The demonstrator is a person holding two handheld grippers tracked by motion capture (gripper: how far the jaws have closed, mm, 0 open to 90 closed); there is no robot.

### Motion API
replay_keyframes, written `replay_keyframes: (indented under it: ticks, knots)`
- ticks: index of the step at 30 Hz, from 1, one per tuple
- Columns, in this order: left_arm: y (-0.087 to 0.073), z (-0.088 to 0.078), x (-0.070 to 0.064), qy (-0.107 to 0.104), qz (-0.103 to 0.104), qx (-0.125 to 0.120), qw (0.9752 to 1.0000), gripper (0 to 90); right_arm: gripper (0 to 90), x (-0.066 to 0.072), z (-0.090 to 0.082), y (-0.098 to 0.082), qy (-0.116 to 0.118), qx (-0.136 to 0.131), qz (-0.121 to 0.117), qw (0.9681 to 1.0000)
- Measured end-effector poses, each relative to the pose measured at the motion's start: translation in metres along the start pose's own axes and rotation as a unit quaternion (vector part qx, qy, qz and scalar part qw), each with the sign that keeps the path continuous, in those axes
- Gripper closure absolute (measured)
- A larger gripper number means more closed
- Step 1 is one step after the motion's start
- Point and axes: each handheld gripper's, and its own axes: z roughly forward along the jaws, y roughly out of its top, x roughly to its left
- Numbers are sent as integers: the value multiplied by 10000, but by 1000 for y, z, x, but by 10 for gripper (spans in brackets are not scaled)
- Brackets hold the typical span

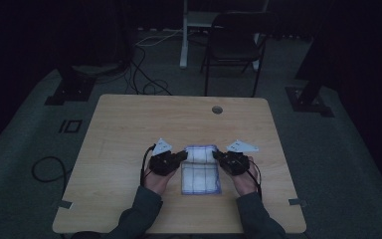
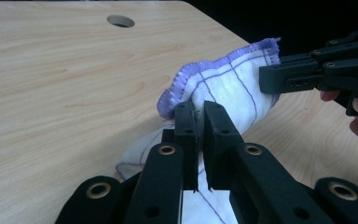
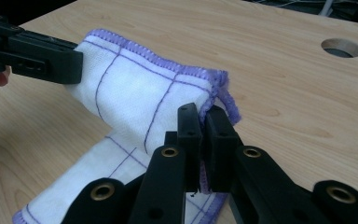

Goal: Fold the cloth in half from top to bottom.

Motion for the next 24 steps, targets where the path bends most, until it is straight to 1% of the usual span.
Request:
replay_keyframes:
  ticks: [7,15,24]
  knots:
    - [-5,-1,-2,-19,-16,41,10000,857,872,2,-1,-4,18,35,-30,10000]
    - [-11,-2,-6,-44,-3,78,10000,857,872,5,-3,-12,34,72,38,10000]
    - [-20,-1,-7,-76,-63,138,9999,857,871,6,-3,-19,63,126,60,9999]
